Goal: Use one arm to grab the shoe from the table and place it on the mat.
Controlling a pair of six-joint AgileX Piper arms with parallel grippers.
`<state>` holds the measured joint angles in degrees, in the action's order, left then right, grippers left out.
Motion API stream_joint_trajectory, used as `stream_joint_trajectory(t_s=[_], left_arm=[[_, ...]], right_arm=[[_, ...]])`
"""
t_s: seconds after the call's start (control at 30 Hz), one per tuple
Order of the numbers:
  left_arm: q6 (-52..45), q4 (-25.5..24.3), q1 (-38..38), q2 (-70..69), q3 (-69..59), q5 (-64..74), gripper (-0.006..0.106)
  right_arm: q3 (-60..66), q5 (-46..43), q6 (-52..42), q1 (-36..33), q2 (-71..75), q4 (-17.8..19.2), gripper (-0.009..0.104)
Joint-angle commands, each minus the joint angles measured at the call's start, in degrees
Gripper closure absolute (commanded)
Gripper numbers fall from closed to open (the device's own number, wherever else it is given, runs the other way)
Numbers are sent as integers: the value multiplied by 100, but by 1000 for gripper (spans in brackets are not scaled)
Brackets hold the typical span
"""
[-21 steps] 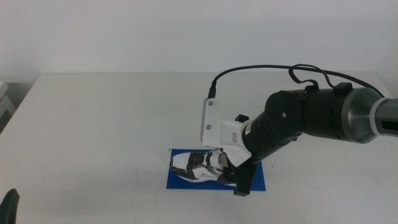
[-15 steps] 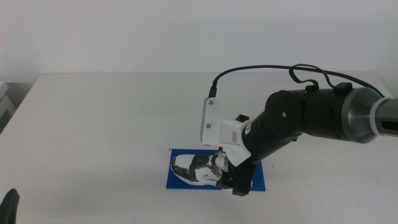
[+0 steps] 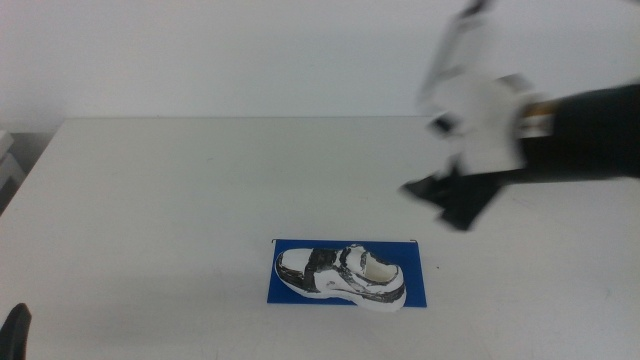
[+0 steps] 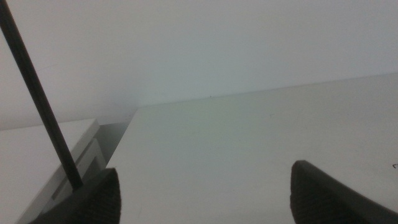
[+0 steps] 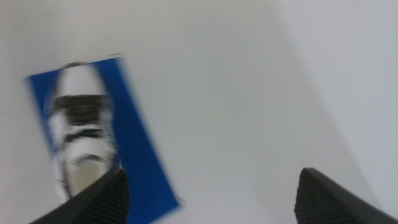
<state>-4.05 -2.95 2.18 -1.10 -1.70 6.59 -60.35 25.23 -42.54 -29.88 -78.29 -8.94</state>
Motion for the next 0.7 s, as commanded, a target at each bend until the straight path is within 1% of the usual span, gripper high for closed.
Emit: stream_joint_trajectory(t_s=[0.0,0.07,0.23,0.37,0.53,0.63,0.67], left_arm=[[37,49,-22,-40,-29,-466,7],[37,49,-22,-40,-29,-466,7],[37,49,-22,-40,-29,-466,7],[37,49,-22,-40,-29,-466,7],[37,49,-22,-40,-29,-466,7],[37,49,-22,-40,-29,-466,7],[37,49,-22,-40,-29,-466,7]], right_arm=[[239,-566,833,287,787,426,10],[596,-730,1404,525,1375,558,10],[1522,-905,2490,1080,2661,667,10],[2298,-1082,3033,1400,3655,779,10],[3309,-1593,3489,1719,5004,849,10],[3822,-1607,3668,1950,5751,924,10],[3994,-1577,3709,2038,5960,1005,10]])
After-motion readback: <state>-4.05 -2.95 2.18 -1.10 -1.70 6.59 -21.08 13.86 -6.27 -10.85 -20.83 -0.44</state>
